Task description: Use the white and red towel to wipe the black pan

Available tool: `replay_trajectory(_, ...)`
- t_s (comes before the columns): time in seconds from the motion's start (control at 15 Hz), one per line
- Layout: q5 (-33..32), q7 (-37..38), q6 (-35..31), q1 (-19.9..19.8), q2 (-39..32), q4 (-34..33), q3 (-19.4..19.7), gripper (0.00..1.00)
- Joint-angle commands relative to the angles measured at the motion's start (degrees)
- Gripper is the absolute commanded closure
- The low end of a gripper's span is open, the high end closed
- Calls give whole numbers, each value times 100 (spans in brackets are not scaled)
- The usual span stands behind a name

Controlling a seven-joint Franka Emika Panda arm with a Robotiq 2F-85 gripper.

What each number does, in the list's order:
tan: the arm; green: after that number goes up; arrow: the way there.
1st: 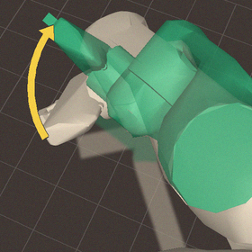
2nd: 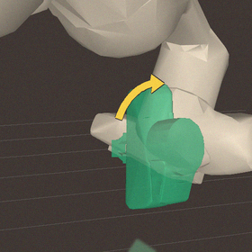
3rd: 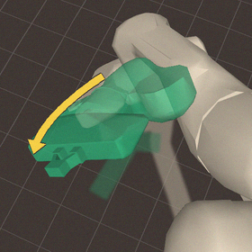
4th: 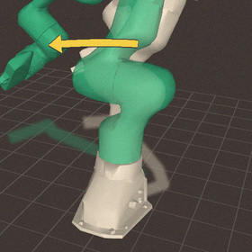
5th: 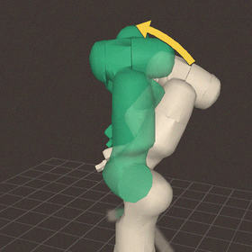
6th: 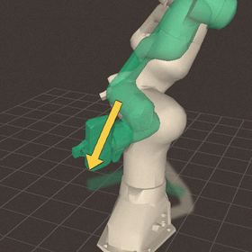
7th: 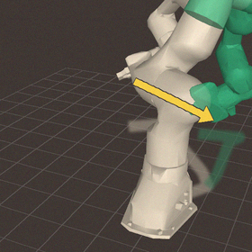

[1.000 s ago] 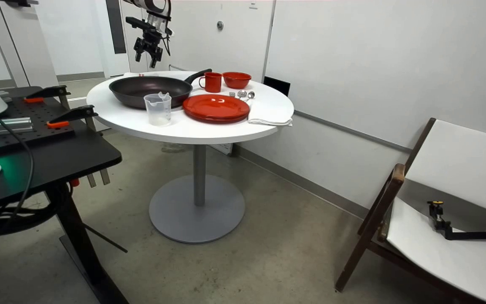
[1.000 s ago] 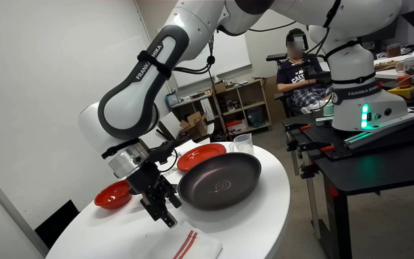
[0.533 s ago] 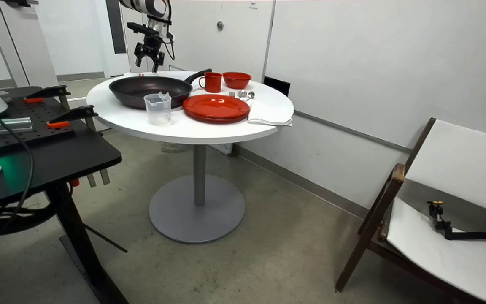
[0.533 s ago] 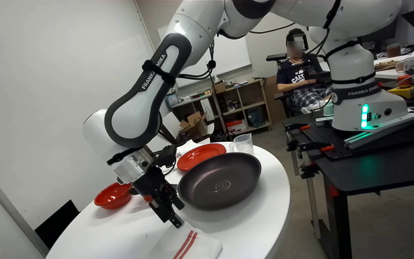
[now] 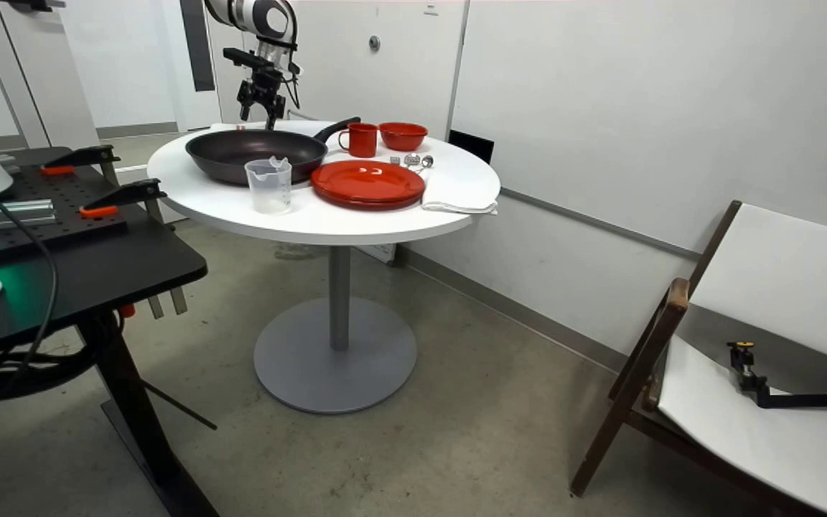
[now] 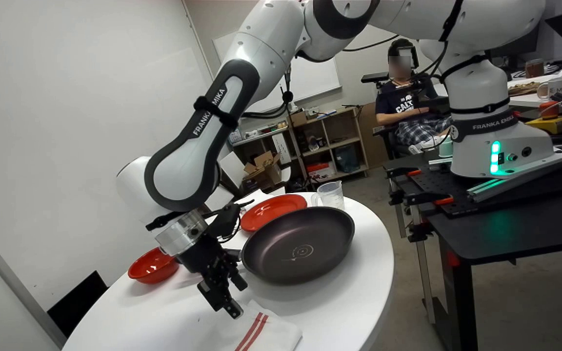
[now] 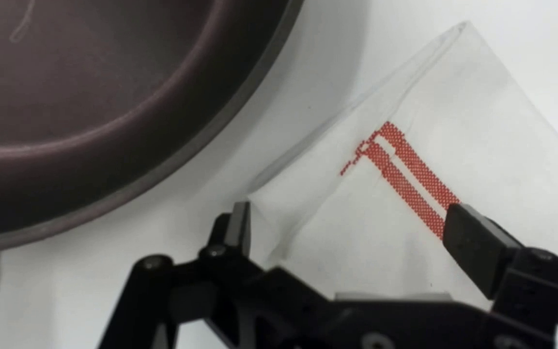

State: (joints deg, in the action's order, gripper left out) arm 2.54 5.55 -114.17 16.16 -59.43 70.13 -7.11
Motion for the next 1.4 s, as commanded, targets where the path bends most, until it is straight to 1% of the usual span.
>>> replay_trajectory(0.0, 43, 331, -16, 48, -311, -501, 44, 0)
replay_trajectory(0.27, 35, 492, 24, 68, -433, -712, 52, 0)
replay_trajectory(0.53, 34, 626, 8, 113, -508, -786, 52, 0)
replay_trajectory(1.33, 9, 592, 31, 144, -794, -930, 53, 0)
